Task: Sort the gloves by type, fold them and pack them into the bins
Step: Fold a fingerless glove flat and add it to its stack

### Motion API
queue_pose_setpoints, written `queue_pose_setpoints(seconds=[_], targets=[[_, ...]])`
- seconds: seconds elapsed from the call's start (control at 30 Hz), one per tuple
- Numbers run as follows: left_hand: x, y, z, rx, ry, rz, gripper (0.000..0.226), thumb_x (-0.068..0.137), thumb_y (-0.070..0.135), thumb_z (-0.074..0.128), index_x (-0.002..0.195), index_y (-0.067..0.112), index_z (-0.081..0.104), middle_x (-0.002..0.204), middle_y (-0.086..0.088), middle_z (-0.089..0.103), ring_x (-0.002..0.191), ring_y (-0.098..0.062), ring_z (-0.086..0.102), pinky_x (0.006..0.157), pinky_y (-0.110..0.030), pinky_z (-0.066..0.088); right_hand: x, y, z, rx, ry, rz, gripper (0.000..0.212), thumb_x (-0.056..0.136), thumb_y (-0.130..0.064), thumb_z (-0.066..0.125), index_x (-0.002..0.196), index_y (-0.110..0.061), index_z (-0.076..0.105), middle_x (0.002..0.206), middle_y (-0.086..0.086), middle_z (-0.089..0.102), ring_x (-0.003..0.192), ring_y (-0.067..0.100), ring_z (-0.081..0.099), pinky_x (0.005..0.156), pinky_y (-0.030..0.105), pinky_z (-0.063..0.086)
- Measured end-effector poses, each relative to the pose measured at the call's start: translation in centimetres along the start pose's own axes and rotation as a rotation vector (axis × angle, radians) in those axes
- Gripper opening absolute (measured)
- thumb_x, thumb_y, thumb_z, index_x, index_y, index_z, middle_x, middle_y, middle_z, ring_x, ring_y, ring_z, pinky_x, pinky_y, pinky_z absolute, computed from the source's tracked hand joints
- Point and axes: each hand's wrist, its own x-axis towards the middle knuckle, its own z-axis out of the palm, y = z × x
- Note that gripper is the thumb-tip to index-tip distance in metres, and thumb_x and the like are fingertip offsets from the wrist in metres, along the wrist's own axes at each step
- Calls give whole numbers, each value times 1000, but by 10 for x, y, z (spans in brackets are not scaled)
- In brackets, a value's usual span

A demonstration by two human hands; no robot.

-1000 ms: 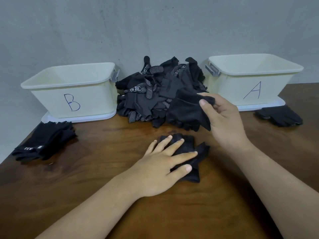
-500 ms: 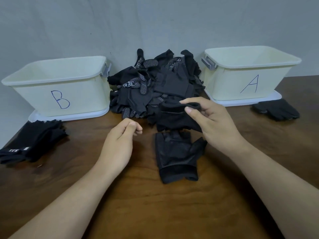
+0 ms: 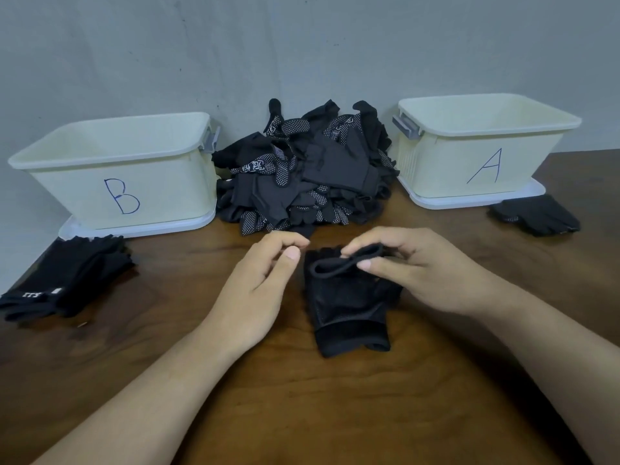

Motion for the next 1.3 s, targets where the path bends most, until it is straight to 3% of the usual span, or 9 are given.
queue_pose_setpoints(seconds=[0.17, 0.33, 0.43, 0.5, 0.67, 0.9, 1.0, 1.17, 1.3], targets=[[-1, -3, 9, 127, -128, 95, 29, 112, 43, 41, 115, 42, 70, 118, 22, 65, 125, -8, 55, 102, -24, 39, -19, 16, 1, -100, -137, -57, 34, 100, -17, 74, 131, -30, 74, 130, -15, 71, 128, 9, 65, 108, 26, 51], [-4, -1, 15, 214, -228, 121, 18, 105, 47, 54, 113, 46, 70, 119, 25, 63, 122, -9, 53, 93, -27, 48, -25, 28, 3, -138, -174, -92, 50, 96, -17, 81, 142, -33, 67, 139, -19, 64, 135, 5, 59, 113, 22, 45], [-3, -1, 19, 304, -300, 120, 17, 100, 55, 59, 113, 50, 69, 121, 27, 60, 124, -10, 50, 82, -22, 51, -23, 32, -6, -138, -99, -42, 58, 92, -9, 83, 142, -33, 65, 142, -20, 61, 137, 7, 58, 112, 31, 49], [-5, -1, 20, 324, -311, 116, 20, 97, 60, 61, 113, 52, 69, 122, 28, 59, 125, -8, 48, 82, -19, 50, -23, 34, -8, -158, -66, -29, 51, 89, -10, 84, 133, -32, 68, 140, -19, 62, 134, 9, 59, 110, 35, 51], [-6, -1, 21, 331, -313, 108, 20, 96, 61, 60, 112, 52, 68, 125, 27, 58, 128, -5, 46, 84, -20, 51, -23, 41, -19, -311, -114, -66, 32, 86, -17, 85, 106, -31, 64, 137, -21, 61, 127, 8, 61, 101, 22, 48], [-5, -1, 21, 315, -327, 87, 21, 94, 60, 62, 112, 52, 69, 127, 25, 58, 128, -4, 45, 75, -19, 53, -22, 46, -27, -470, -96, -155, 7, 91, -27, 77, 98, -30, 76, 123, -23, 69, 113, 6, 64, 90, 24, 51], [-6, 0, 21, 320, -338, 77, 23, 92, 62, 63, 112, 53, 68, 126, 27, 57, 128, -3, 44, 73, -17, 53, -25, 41, -42, -500, -39, -166, 7, 91, -25, 79, 96, -30, 78, 122, -22, 70, 113, 8, 65, 89, 29, 53], [-8, -1, 23, 379, -353, 99, 29, 94, 65, 58, 118, 52, 66, 128, 27, 53, 129, -4, 43, 73, -19, 54, -24, 48, -35, -541, -153, -121, 13, 93, -23, 76, 101, -33, 77, 123, -25, 69, 117, 0, 60, 92, 8, 40], [-4, -1, 20, 248, -166, 120, 19, 99, 49, 62, 116, 45, 69, 122, 23, 59, 122, -7, 53, 88, -15, 47, -25, 38, -27, -531, 62, -147, 18, 94, -13, 66, 99, -28, 76, 126, -21, 67, 118, 5, 61, 91, 26, 51]])
